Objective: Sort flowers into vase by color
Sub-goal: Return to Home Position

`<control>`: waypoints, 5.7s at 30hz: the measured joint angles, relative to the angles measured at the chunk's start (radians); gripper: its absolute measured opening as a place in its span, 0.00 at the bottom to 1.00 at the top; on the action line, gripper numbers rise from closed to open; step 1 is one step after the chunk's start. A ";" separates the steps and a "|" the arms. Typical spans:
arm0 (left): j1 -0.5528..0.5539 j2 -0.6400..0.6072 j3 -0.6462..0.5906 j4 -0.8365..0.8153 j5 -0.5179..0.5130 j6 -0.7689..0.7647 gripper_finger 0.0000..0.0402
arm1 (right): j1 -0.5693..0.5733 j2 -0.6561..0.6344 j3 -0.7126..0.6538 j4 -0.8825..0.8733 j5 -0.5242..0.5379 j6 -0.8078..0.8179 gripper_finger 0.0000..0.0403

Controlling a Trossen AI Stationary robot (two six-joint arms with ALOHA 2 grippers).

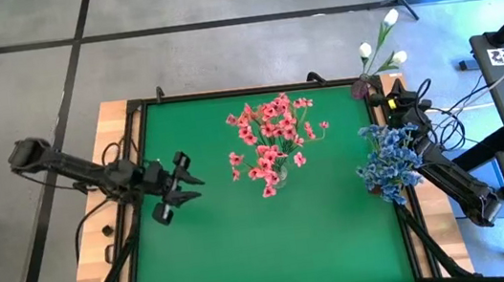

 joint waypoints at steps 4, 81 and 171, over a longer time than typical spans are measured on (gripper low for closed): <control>-0.004 -0.077 -0.163 0.164 0.002 -0.007 0.32 | 0.000 0.000 0.000 -0.001 0.000 0.000 0.03; -0.055 -0.810 -0.207 -0.866 -0.061 0.044 0.32 | 0.000 0.000 0.001 -0.005 -0.016 0.000 0.03; -0.056 -0.810 -0.207 -0.866 -0.061 0.044 0.32 | 0.000 0.000 0.001 -0.005 -0.016 0.000 0.03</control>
